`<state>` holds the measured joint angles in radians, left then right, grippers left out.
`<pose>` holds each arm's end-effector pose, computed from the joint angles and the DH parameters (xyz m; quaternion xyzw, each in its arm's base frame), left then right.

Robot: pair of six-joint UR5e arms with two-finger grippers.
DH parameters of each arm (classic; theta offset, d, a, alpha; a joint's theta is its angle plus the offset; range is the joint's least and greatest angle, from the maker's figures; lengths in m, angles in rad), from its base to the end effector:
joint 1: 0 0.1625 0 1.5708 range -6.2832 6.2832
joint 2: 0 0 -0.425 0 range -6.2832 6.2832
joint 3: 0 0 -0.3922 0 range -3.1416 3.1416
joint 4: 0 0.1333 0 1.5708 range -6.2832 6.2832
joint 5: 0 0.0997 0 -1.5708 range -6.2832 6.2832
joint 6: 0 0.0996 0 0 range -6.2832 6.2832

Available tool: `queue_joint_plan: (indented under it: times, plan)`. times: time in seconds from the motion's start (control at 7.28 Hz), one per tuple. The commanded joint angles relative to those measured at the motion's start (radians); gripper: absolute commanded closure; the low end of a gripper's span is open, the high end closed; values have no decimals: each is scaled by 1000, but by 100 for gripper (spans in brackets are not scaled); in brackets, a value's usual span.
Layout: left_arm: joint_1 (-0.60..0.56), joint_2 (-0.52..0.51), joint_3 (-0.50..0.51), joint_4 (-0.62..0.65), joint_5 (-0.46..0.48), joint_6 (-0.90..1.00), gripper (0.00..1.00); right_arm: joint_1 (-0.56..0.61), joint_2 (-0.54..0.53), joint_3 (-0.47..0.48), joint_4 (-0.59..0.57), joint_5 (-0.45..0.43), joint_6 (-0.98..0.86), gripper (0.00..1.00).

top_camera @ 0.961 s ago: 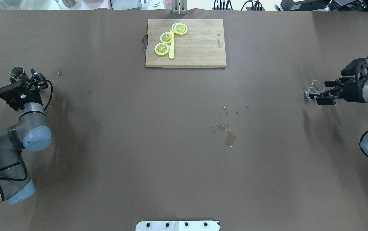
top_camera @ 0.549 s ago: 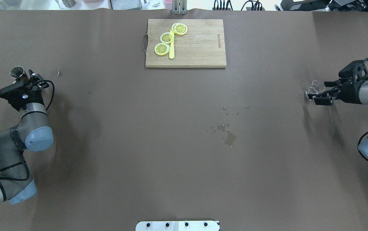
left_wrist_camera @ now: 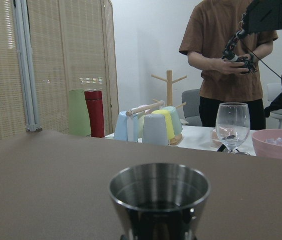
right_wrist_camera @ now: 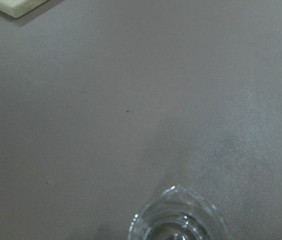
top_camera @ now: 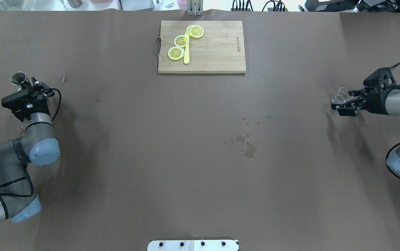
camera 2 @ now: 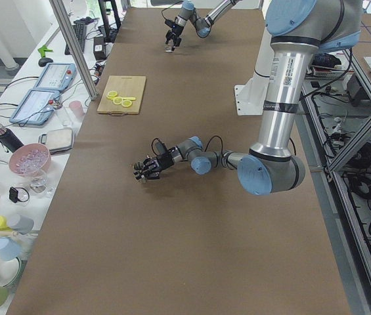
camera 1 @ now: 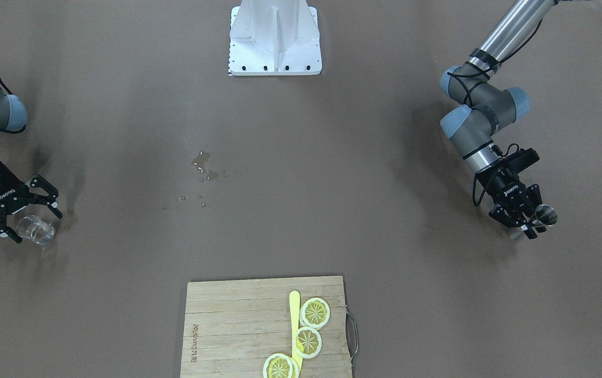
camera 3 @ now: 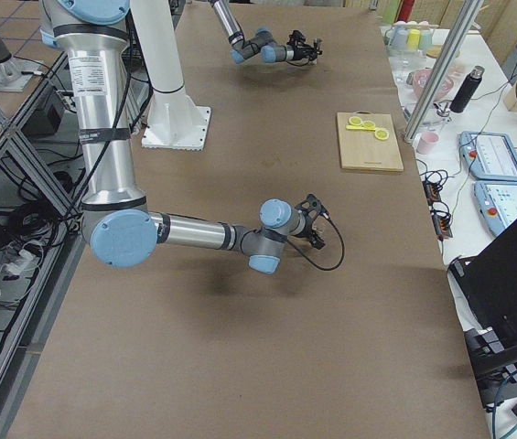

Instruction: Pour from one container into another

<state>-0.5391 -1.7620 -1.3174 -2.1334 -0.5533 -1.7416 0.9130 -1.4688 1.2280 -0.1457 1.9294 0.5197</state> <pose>0.3899 -0.4873 0.6022 0.5035 0.1262 -0.4072 0.7515 -0.2573 -0.4939 0.6216 0.3746 -0.4280 -0.1556 0.8076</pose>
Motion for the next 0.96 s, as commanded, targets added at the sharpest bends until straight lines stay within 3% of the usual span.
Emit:
queue_joint_plan:
  times: [0.0,0.27,0.55,0.82]
  plan:
    - [1,-2,-8,1,-2,37,89,-5,13,-24,0,-4,-1,1]
    - [-1,-1,-20,0,-2,54,100,-5,30,-38,0,-4,-1,1]
    - [-5,18,-90,0,-10,112,100,-3,30,-39,2,-4,-6,9]
    - [-5,26,-156,-3,-16,201,100,-2,30,-41,2,-4,-4,10]
